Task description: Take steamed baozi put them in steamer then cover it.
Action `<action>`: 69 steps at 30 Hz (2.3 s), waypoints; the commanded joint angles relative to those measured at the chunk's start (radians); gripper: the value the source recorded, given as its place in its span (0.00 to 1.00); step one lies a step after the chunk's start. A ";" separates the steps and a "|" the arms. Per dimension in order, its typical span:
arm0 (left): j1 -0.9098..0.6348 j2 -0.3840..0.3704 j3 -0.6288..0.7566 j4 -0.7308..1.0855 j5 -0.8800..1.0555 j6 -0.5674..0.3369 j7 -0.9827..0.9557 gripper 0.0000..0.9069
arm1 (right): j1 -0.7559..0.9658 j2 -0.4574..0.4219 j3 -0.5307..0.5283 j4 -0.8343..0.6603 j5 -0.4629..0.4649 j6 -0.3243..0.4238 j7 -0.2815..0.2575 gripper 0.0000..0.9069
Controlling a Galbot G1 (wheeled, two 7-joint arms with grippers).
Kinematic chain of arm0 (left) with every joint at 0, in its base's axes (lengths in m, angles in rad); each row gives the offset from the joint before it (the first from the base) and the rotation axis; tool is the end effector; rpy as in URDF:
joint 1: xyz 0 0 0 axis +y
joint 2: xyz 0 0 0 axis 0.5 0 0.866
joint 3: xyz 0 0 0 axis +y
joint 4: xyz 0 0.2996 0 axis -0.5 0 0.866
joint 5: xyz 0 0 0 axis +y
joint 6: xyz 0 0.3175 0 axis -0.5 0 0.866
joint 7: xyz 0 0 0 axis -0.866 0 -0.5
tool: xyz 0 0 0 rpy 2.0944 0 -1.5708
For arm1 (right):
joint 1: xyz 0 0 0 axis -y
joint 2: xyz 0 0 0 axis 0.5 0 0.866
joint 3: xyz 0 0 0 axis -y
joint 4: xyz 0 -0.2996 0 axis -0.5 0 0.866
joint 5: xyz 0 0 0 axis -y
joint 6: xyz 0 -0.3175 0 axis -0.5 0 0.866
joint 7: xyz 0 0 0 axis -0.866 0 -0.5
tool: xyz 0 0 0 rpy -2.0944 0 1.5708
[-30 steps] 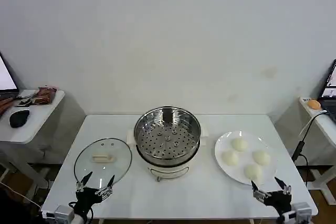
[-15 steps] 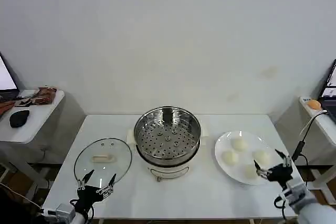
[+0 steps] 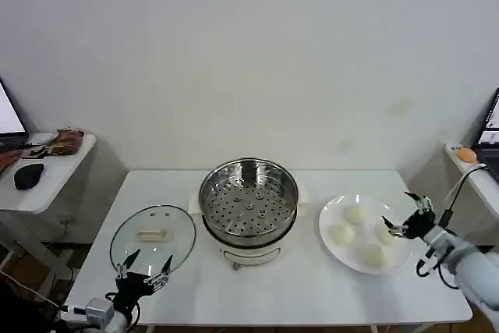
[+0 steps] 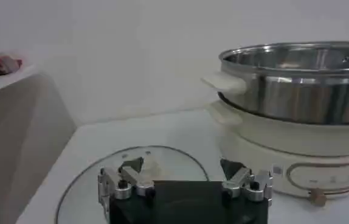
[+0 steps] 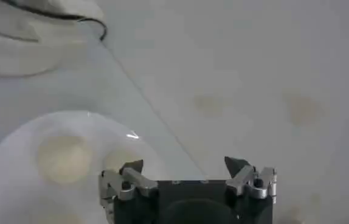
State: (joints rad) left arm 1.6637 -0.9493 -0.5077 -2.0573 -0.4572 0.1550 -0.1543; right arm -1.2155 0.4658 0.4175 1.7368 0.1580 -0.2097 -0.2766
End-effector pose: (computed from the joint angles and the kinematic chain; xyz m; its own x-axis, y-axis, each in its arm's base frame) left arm 0.1564 0.0844 -0.2646 -0.9312 0.1154 0.3459 0.1562 0.9834 0.0925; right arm 0.2834 -0.2059 -0.1908 -0.8436 -0.1824 0.5050 -0.5134 0.5495 -0.6591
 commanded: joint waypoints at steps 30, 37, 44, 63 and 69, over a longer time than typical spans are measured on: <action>-0.025 -0.006 0.001 0.030 0.057 0.070 0.055 1.00 | 1.100 0.065 -1.090 -0.498 -0.059 0.167 -0.524 1.00; -0.023 -0.016 0.003 0.035 0.050 0.072 0.050 1.00 | 1.166 0.145 -1.161 -0.595 -0.131 0.221 -0.601 1.00; -0.020 -0.021 0.000 0.034 0.044 0.073 0.048 1.00 | 1.204 0.245 -1.174 -0.733 -0.187 0.252 -0.663 1.00; -0.026 -0.017 -0.009 0.032 0.031 0.080 0.050 1.00 | 1.247 0.413 -1.177 -0.968 -0.320 0.324 -0.750 1.00; -0.025 -0.015 -0.017 0.033 0.027 0.080 0.048 1.00 | 1.228 0.436 -1.154 -1.006 -0.346 0.336 -0.760 1.00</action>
State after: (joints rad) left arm 1.6386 -0.9646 -0.5256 -2.0251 -0.4310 0.2345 -0.1067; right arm 0.0032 0.8745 -0.7320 0.7807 -0.1631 0.1175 -1.0139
